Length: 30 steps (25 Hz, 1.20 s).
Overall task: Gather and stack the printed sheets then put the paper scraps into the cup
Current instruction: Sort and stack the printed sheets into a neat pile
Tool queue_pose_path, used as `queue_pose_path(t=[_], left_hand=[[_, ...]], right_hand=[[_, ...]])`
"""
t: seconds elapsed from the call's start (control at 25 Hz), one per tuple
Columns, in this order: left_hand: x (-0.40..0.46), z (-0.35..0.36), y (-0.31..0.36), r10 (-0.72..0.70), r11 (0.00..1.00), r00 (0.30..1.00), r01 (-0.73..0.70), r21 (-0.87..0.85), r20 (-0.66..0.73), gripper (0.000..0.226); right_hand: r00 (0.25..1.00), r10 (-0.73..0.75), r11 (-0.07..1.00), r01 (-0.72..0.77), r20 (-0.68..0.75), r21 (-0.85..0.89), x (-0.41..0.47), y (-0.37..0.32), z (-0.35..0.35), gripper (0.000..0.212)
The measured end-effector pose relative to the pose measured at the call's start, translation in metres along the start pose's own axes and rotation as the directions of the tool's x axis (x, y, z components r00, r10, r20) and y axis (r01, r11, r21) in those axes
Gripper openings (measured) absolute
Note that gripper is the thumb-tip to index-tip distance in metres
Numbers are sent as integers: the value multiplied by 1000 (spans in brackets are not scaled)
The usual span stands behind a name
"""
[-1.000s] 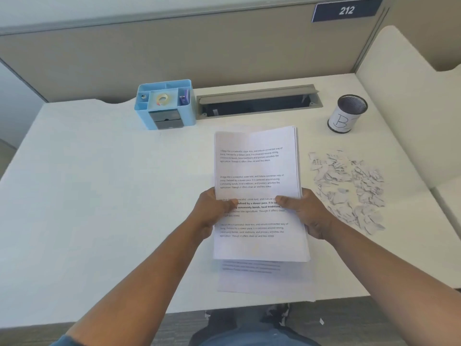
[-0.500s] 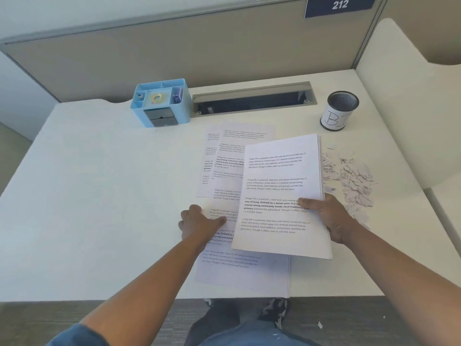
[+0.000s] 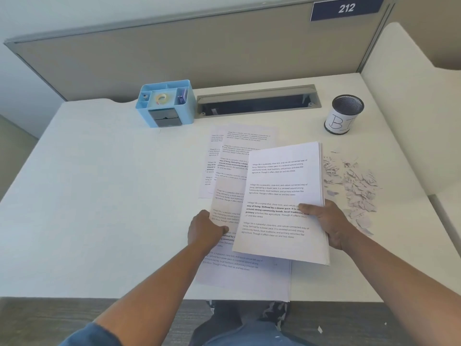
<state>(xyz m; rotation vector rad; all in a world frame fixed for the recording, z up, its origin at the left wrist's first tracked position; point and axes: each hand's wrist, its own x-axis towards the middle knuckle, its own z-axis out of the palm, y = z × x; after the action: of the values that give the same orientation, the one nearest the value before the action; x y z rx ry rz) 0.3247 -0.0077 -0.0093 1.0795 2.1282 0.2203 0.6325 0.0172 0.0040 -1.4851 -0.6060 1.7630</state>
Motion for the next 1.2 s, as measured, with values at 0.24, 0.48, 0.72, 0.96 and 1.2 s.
queue_pose_path(t=[0.24, 0.48, 0.72, 0.96, 1.2], left_hand=[[-4, -26, 11, 114, 992, 988, -119, -50, -103, 5], [-1, -107, 37, 266, 964, 911, -251, 89, -314, 14], [-13, -157, 55, 278, 959, 882, -276, 60, -381, 15], [-16, -156, 65, 216, 916, 949, -278, -289, -230, 13], [-15, -92, 54, 138, 898, 990, -115, -424, 23, 13]], right_hand=[[1000, -2, 1000, 3, 11, -28, 3, -3, 1, 27], [1000, -17, 1000, 17, 25, -23, 3, -6, 6, 25], [999, -14, 1000, 14, 47, -14, 1, -8, 13, 23], [998, 5, 1000, -4, 58, -18, -2, -7, 20, 28], [996, 6, 1000, -5, 94, -1, -8, -8, 33, 29]])
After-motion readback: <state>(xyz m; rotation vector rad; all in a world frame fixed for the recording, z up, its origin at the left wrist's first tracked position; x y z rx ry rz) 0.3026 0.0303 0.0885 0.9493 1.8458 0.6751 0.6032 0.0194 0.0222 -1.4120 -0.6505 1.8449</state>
